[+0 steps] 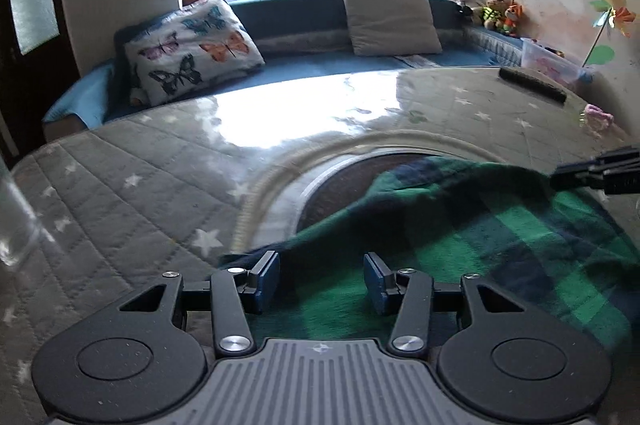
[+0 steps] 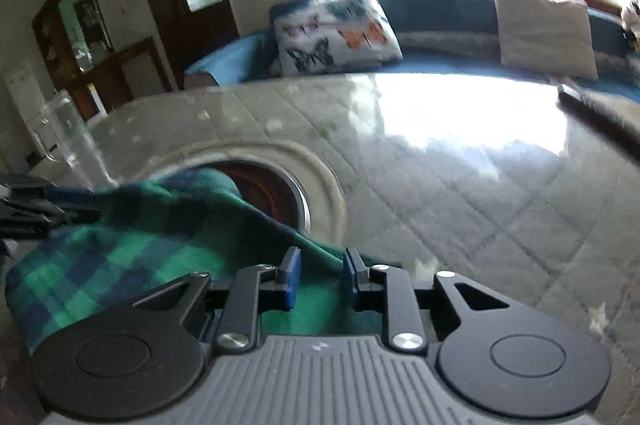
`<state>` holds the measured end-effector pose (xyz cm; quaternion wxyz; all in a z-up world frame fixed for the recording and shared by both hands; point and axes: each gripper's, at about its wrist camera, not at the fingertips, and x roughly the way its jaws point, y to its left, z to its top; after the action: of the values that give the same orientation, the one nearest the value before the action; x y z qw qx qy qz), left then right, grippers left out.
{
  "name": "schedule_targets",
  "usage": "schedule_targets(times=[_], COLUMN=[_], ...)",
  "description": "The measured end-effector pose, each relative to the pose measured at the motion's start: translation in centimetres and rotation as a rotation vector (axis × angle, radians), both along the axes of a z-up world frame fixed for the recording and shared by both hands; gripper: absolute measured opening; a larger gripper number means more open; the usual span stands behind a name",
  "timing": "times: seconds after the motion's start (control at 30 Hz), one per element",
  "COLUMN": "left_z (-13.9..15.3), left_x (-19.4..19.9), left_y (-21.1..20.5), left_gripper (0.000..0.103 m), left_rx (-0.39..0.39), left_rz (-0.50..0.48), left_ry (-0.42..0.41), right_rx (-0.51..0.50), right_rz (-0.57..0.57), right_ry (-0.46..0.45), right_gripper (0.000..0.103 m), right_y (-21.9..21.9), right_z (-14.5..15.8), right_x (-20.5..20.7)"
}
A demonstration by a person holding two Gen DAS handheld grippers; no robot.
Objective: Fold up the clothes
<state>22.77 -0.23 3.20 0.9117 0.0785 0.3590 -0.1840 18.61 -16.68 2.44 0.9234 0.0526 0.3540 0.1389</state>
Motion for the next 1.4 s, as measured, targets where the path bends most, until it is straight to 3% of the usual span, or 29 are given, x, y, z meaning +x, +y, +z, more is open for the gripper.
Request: schedule_targets(times=[0.1, 0.27, 0.57, 0.87, 1.2, 1.4], left_z=[-0.1, -0.7, -2.3, -1.5, -1.1, -1.4], left_x=[0.5, 1.7, 4.2, -0.1, -6.2, -9.4], left_y=[-1.2, -3.3, -3.7, -2.7, -0.7, 0.7], left_gripper=[0.044, 0.042, 0.044, 0.045, 0.046, 0.048], left_rx=[-0.013, -0.026, -0.022, 0.01, 0.051, 0.06], left_rz=[-0.024, -0.056, -0.011, -0.017, 0.0, 0.042], left_ry=[0.012, 0.038, 0.076, 0.025, -0.035, -0.072], right_rx=[0.01, 0.005, -0.034, -0.091, -0.215, -0.199], right_rz=[0.065, 0.163, 0.171, 0.243, 0.255, 0.251], right_ry=[-0.037, 0.003, 0.068, 0.011, -0.054, -0.096], right_gripper=[0.023, 0.023, 0.023, 0.023, 0.023, 0.027], right_y=[1.6, 5.0, 6.4, 6.1, 6.6, 6.7], right_z=[1.1, 0.3, -1.9, 0.3, -1.3, -0.3], right_x=[0.2, 2.6, 5.8, -1.4, -11.2, -13.6])
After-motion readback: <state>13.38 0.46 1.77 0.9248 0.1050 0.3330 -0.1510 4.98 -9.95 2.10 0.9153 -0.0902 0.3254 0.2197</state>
